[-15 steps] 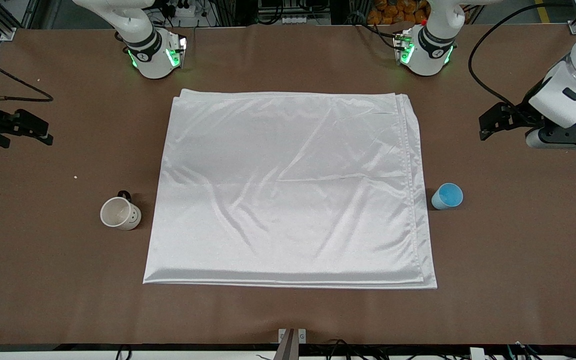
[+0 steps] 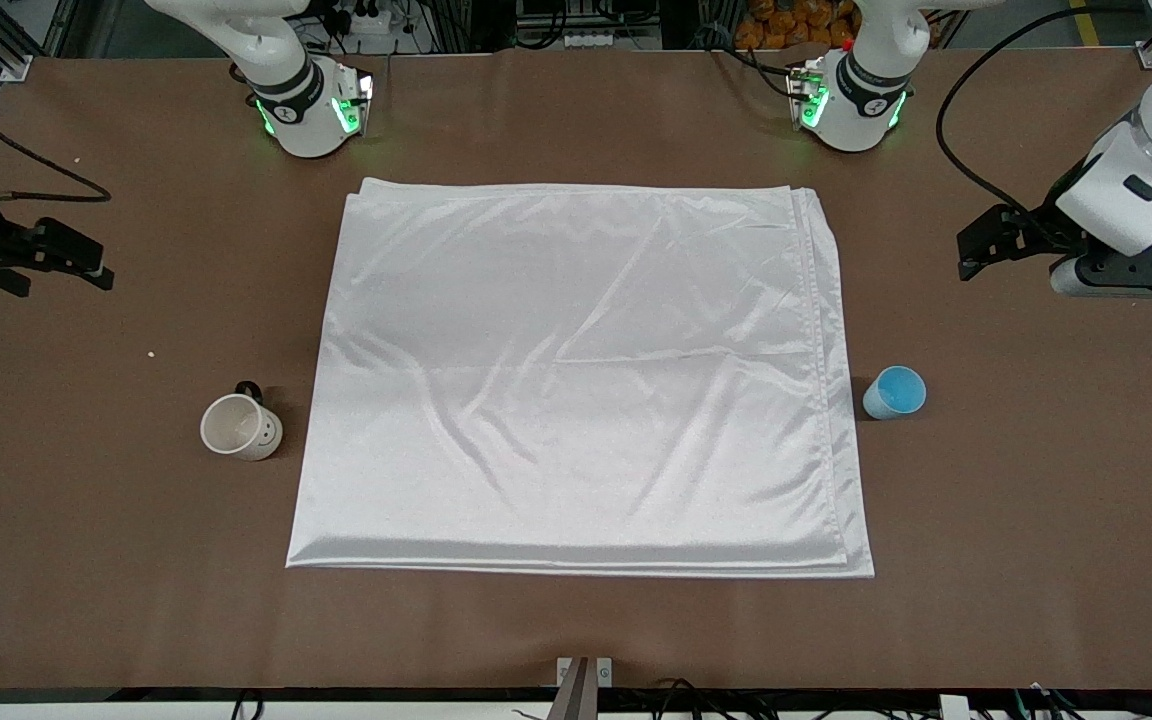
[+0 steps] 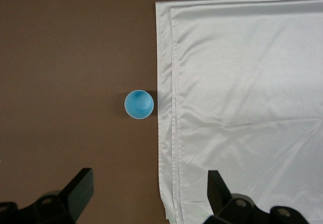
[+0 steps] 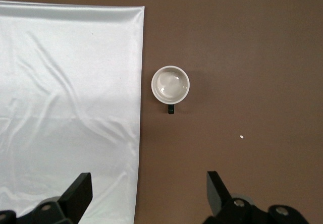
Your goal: Place blue cup into white mug on cloth
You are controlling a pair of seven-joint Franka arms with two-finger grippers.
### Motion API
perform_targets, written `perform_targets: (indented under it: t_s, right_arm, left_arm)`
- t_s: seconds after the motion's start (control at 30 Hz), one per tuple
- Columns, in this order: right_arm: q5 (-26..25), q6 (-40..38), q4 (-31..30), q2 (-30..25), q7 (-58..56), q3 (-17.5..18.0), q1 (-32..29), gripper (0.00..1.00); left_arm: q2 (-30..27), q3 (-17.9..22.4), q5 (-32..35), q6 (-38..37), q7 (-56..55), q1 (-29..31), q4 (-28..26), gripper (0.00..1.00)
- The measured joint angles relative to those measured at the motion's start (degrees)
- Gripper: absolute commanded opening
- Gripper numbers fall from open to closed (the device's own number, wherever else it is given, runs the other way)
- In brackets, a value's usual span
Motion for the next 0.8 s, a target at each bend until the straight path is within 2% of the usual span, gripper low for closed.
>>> perform_targets:
  t_s: [0.8]
  right_arm:
    - [0.1,0.0,0.0,0.0,-0.1,0.1,0.1,1.00]
  left_arm:
    - [0.0,0.0,0.0,0.2,0.0,0.0,-1.8,1.00]
